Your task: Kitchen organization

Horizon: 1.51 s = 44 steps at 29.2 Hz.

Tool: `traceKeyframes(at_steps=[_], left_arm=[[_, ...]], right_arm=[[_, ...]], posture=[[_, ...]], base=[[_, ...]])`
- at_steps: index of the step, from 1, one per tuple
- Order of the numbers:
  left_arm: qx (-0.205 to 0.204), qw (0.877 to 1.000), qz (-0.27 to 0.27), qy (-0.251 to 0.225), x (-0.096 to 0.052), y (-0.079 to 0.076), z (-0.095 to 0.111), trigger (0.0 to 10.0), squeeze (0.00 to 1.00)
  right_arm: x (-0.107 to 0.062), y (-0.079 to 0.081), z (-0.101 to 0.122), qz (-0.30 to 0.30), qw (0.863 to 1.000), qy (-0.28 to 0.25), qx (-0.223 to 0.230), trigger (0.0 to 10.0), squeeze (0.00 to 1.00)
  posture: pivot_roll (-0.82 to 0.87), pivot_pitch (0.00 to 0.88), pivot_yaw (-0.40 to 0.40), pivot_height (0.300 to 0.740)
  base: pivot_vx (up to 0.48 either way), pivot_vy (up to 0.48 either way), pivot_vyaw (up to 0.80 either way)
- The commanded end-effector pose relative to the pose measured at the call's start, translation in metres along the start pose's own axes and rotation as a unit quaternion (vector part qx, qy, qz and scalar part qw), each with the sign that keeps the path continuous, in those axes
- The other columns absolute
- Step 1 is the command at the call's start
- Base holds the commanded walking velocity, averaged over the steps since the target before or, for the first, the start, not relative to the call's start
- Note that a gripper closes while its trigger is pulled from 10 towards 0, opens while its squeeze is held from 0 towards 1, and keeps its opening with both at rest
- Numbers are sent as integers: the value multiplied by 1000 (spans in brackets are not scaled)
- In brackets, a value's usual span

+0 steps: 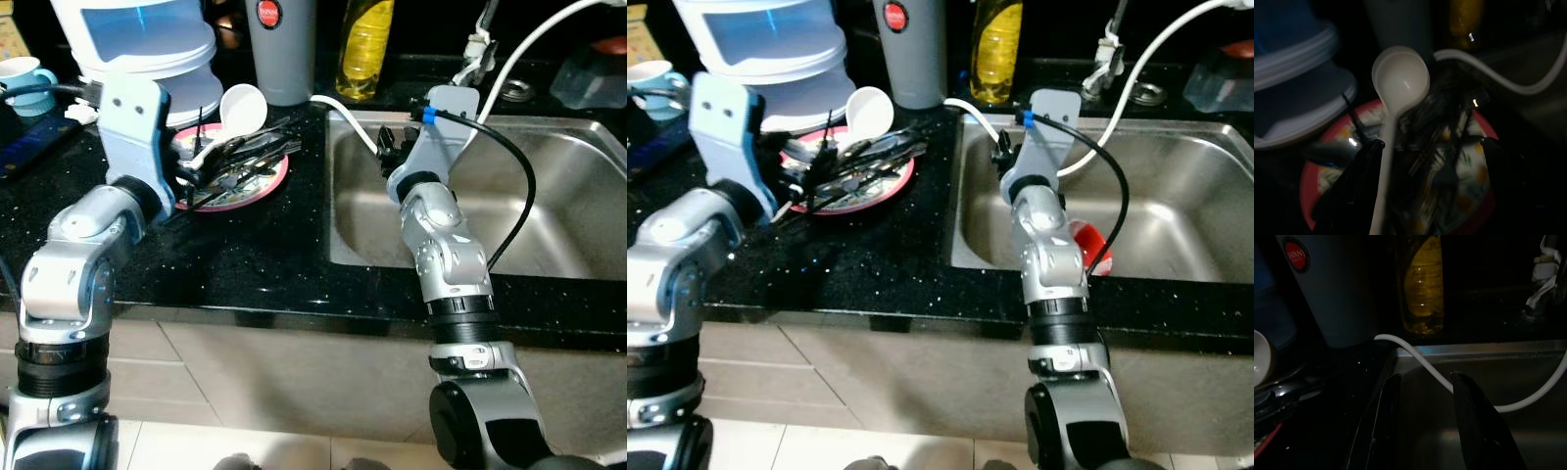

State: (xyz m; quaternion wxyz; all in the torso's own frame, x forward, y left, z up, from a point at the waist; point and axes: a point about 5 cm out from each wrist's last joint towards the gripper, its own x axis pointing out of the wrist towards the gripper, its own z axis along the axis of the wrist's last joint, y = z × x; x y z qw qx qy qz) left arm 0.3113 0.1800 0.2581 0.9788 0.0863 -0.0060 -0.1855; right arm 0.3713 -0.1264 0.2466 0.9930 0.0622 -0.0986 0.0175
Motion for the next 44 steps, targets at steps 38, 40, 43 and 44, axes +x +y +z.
traceKeyframes(at_steps=[38,40,43,44], left_arm=[[-22,998,29,44,32,44,-14,10000,0],[-25,997,44,60,32,54,-20,10000,0],[-26,996,46,65,33,59,-22,10000,0],[-26,996,46,66,33,61,-22,10000,0]], right_arm=[[19,-38,28,-70,998,-2,-3,10000,0],[20,-36,29,-68,998,-1,0,10000,0],[20,-35,27,-64,998,2,0,10000,0],[20,-34,27,-63,998,3,-1,10000,0]], posture=[[63,12,65,740],[66,16,61,740],[67,15,59,740],[67,15,59,740]], base=[[0,0,0],[0,0,0],[0,0,0],[0,0,0]])
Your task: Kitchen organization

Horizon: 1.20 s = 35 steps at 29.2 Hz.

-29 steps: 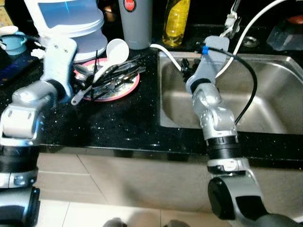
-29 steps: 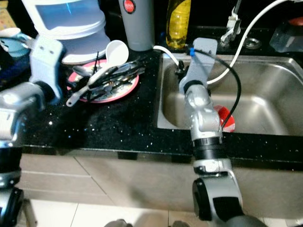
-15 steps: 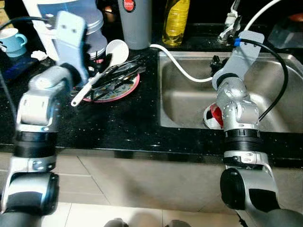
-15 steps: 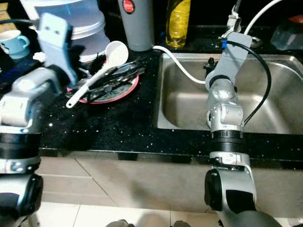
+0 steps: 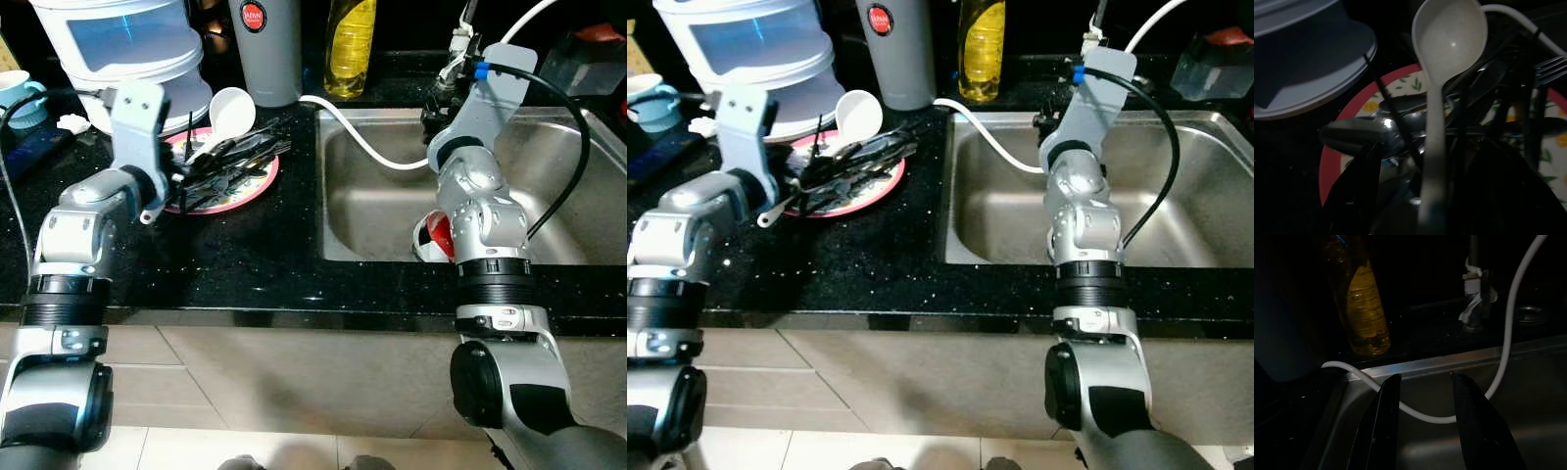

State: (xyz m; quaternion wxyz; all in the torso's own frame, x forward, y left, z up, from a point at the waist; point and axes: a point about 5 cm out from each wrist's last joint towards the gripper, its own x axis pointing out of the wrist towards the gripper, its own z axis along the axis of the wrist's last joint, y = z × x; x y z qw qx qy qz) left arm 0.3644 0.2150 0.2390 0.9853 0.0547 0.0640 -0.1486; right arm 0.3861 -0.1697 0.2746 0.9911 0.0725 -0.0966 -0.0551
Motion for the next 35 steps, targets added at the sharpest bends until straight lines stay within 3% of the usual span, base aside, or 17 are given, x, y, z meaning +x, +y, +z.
traceKeyframes(at_steps=[1,7,10,18,19,20,26,29,32,34,35], left_arm=[[10,1000,11,0,-4,14,6,10000,0],[-25,1000,-15,-6,-1,18,9,10000,0],[-71,997,-35,-19,3,21,13,10000,0],[-136,990,-38,-21,7,28,10,10000,0],[-145,989,-36,-19,7,30,8,9686,0],[-150,988,-36,-15,8,30,6,8196,0],[-183,982,-36,-4,8,35,-3,8157,0],[-192,980,-41,0,9,34,-8,6784,0],[-195,980,-44,4,9,33,-10,6196,0],[-193,980,-46,10,9,33,-13,3216,0],[-193,980,-48,11,9,33,-14,3216,0]], right_arm=[[0,6,-3,10,1000,6,-4,10000,0],[0,5,-4,9,1000,5,-2,10000,0],[0,6,-4,11,1000,5,-2,10000,0],[-2,7,-3,14,1000,1,0,10000,0],[-2,7,-3,13,1000,2,0,10000,0],[-2,6,-3,13,1000,2,-1,10000,0],[-3,8,-6,15,1000,7,0,10000,0],[-3,10,-7,18,1000,8,1,10000,0],[-3,11,-7,19,1000,9,1,10000,0],[-2,11,-7,20,1000,9,3,10000,0],[-2,12,-7,20,1000,9,3,10000,0]], posture=[[69,13,60,740],[68,15,59,740],[70,19,56,740],[64,28,57,740],[65,34,56,740],[67,37,56,740],[73,42,55,740],[79,43,52,740],[80,42,51,740],[84,41,50,740],[84,41,50,740]], base=[[0,0,0],[0,0,0],[0,0,0],[0,0,0],[0,0,0],[0,0,0],[0,0,0],[0,0,0],[0,0,0],[0,0,0],[0,0,0]])
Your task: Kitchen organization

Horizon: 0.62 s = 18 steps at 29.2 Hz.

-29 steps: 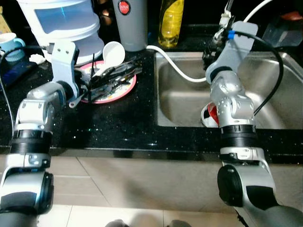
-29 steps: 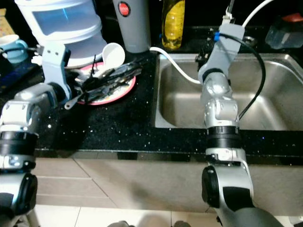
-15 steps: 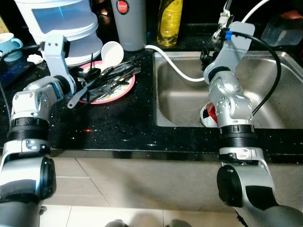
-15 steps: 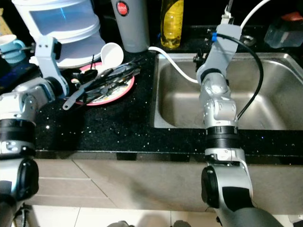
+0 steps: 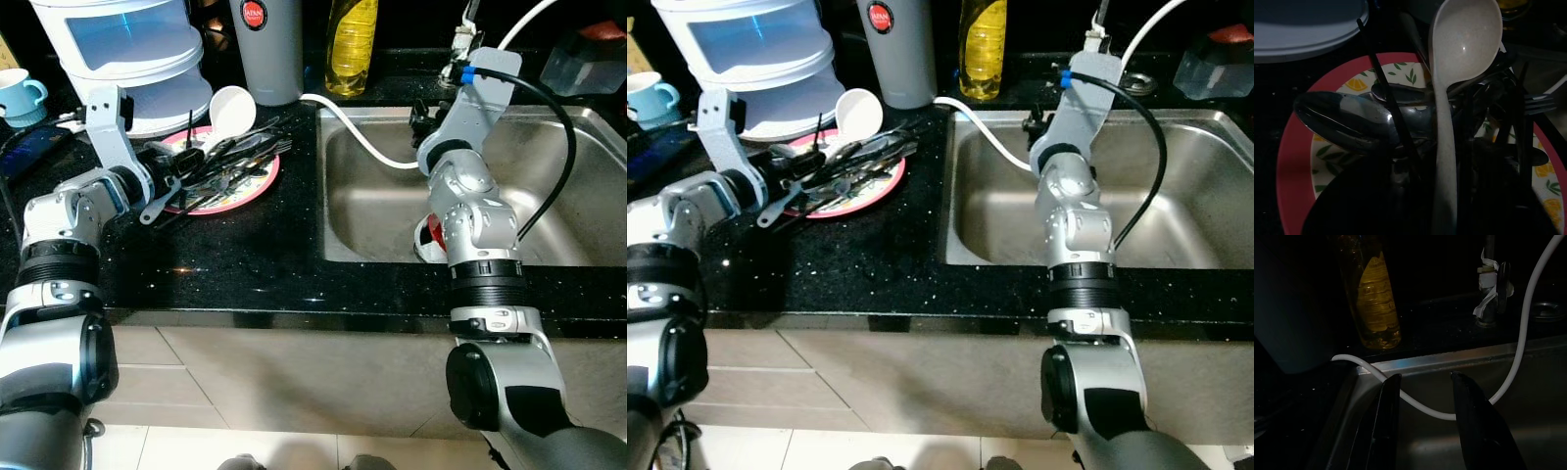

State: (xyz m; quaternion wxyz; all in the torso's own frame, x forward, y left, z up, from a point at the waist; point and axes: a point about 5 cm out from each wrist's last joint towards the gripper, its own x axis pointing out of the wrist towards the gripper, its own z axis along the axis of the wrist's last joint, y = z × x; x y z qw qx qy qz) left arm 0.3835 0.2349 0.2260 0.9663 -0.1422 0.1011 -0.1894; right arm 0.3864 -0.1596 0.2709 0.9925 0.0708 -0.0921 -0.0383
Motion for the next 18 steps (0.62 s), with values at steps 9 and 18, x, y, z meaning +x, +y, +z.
traceKeyframes(at_steps=[9,18], left_arm=[[6,1000,9,9,-8,11,0,0,0],[7,998,16,-62,-13,8,26,0,0]], right_arm=[[0,4,-3,6,1000,4,6,10000,0],[0,5,-3,8,1000,4,7,10000,0]], posture=[[93,41,48,740],[91,33,44,740]], base=[[0,0,0],[0,0,0]])
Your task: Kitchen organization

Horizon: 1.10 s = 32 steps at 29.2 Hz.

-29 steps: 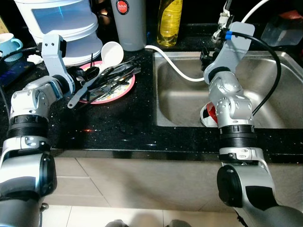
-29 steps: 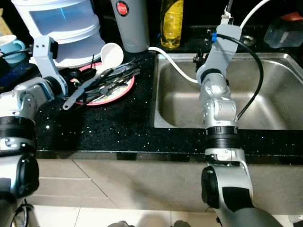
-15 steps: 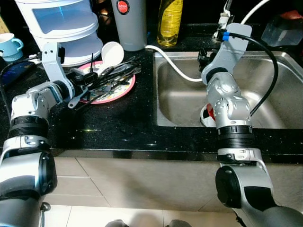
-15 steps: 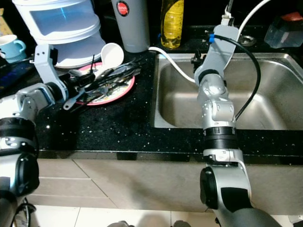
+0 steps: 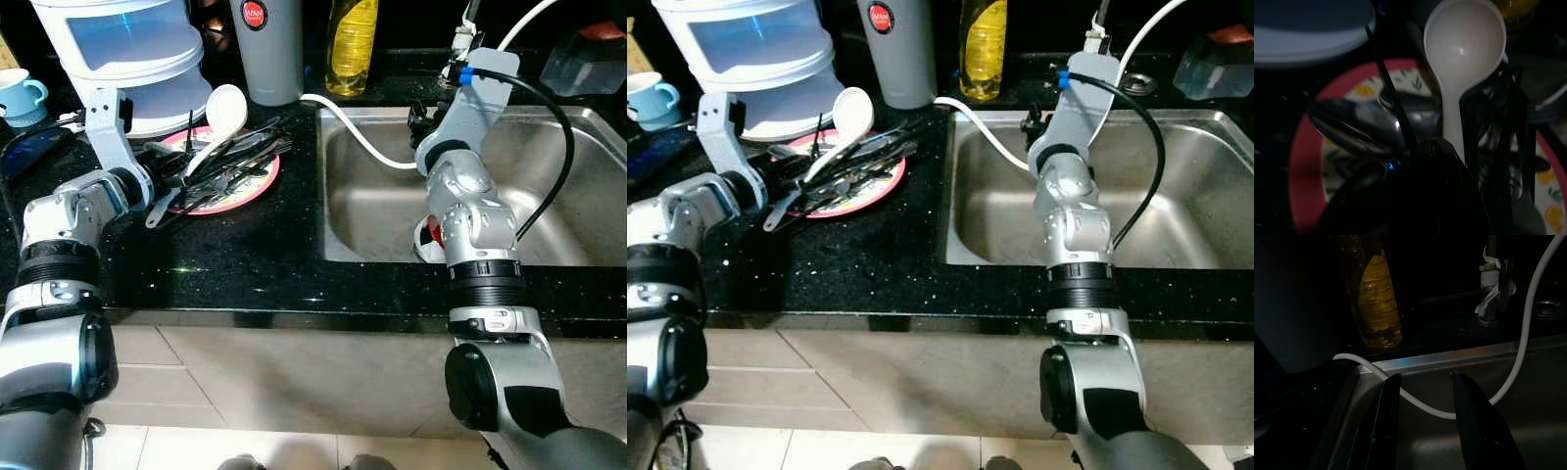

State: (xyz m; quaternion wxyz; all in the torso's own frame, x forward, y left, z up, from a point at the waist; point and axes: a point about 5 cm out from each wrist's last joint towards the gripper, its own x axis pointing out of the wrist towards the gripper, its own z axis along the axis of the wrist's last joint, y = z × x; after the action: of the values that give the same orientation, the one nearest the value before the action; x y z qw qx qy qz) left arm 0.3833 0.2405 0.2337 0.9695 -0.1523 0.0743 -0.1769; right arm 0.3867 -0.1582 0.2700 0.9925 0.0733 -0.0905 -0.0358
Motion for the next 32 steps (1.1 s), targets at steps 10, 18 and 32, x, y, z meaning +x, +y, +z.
traceKeyframes(at_steps=[10,18,32], left_arm=[[73,991,-36,-106,-11,-29,63,10000,0],[79,997,17,-12,0,-15,26,10000,1000],[47,997,29,48,7,-4,7,10000,0]], right_arm=[[1,6,-2,10,1000,1,4,10000,0],[-1,4,-3,5,1000,1,5,10000,0],[-6,4,-9,3,1000,12,7,10000,0]], posture=[[84,14,49,740],[82,21,52,740],[99,76,63,740]], base=[[0,0,0],[0,0,0],[0,0,0]])
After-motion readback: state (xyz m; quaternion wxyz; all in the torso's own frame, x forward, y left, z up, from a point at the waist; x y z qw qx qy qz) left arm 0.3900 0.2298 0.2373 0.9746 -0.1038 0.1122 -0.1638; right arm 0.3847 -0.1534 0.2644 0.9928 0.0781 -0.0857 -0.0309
